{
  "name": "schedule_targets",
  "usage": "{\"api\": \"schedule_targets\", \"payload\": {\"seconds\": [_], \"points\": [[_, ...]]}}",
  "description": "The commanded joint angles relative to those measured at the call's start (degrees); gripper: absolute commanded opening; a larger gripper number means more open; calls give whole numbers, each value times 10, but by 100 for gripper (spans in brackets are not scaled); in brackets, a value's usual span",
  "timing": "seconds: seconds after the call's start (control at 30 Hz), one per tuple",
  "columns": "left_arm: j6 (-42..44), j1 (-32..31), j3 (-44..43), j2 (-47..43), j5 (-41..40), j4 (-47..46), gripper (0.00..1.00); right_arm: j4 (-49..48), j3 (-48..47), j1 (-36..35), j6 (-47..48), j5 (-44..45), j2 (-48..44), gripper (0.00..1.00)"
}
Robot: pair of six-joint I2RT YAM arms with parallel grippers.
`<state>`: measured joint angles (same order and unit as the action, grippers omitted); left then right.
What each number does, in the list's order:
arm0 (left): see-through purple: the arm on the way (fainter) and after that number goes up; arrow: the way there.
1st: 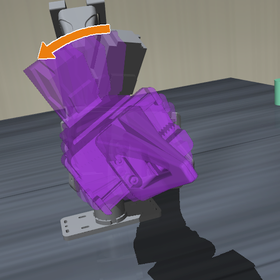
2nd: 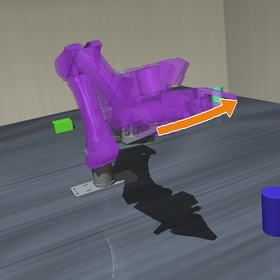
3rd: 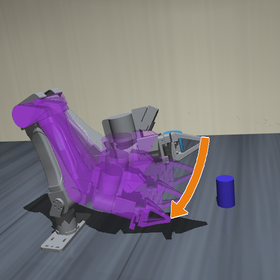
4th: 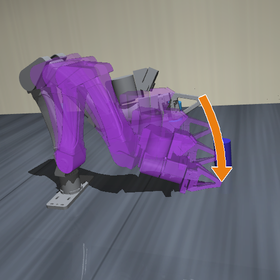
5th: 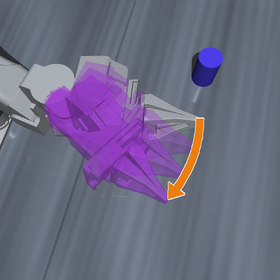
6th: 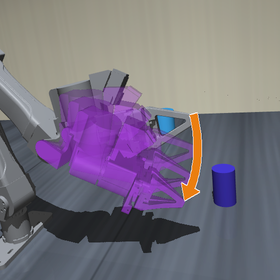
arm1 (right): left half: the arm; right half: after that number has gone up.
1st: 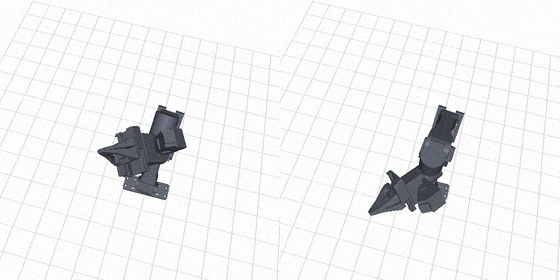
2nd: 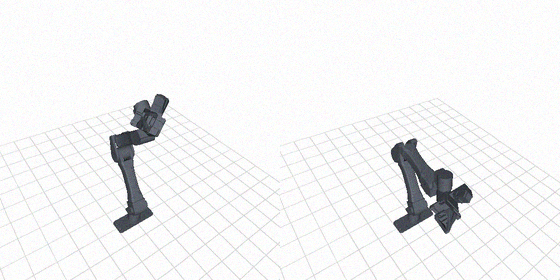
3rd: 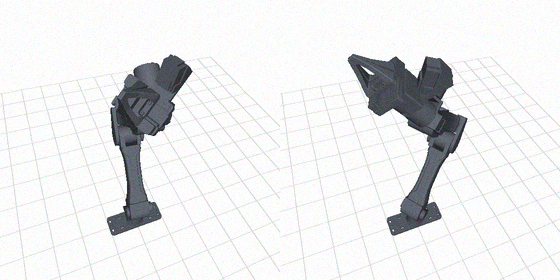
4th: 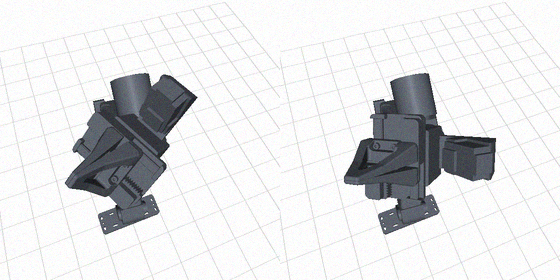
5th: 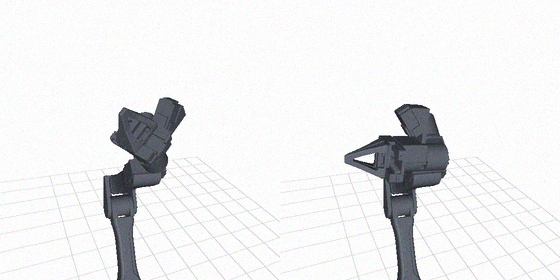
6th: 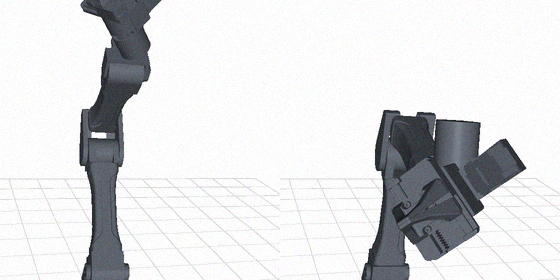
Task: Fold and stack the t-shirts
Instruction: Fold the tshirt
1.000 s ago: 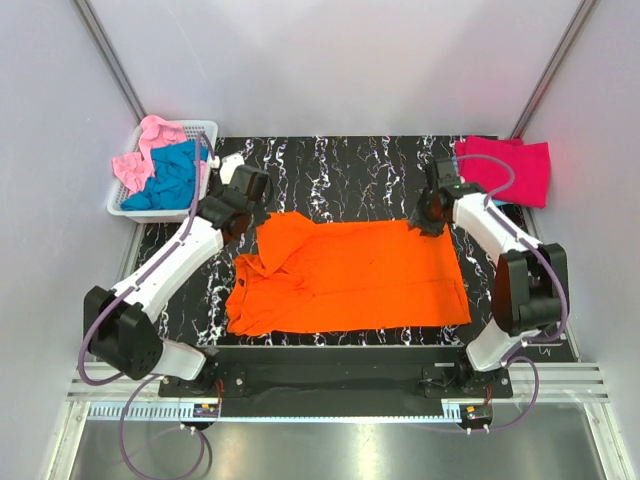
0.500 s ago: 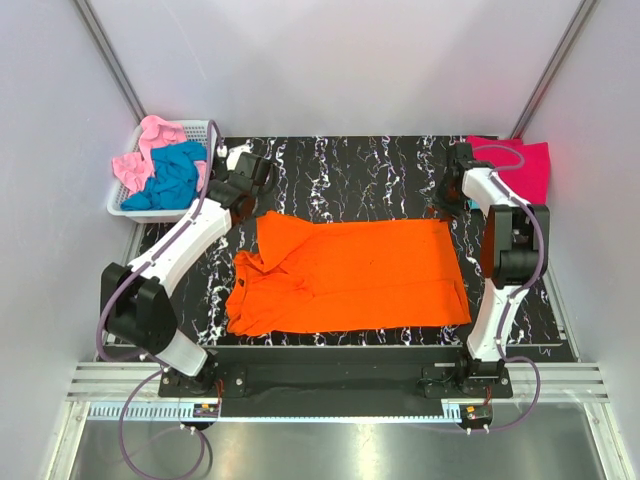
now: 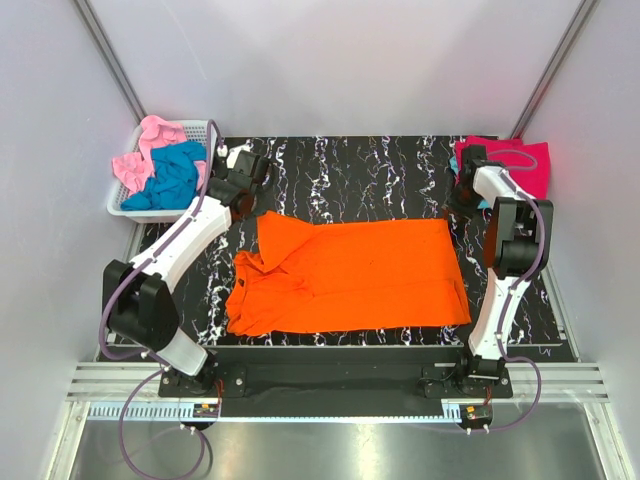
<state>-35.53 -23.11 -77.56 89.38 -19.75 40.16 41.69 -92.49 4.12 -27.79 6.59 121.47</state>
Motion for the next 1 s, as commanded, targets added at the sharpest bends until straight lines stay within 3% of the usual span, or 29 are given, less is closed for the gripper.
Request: {"api": "schedule_targets", "payload": {"seconds": [0.0, 0.7, 0.77, 0.97], "points": [[9, 3, -18, 3, 9, -18, 0, 5, -30, 3, 14, 4, 11, 42], [12, 2, -11, 3, 2, -19, 0, 7, -26, 3, 23, -64, 28, 39], [12, 3, -10, 2, 2, -19, 0, 8, -20, 3, 24, -65, 28, 36], [13, 3, -9, -1, 0, -19, 0, 13, -11, 3, 26, -64, 28, 0]]}}
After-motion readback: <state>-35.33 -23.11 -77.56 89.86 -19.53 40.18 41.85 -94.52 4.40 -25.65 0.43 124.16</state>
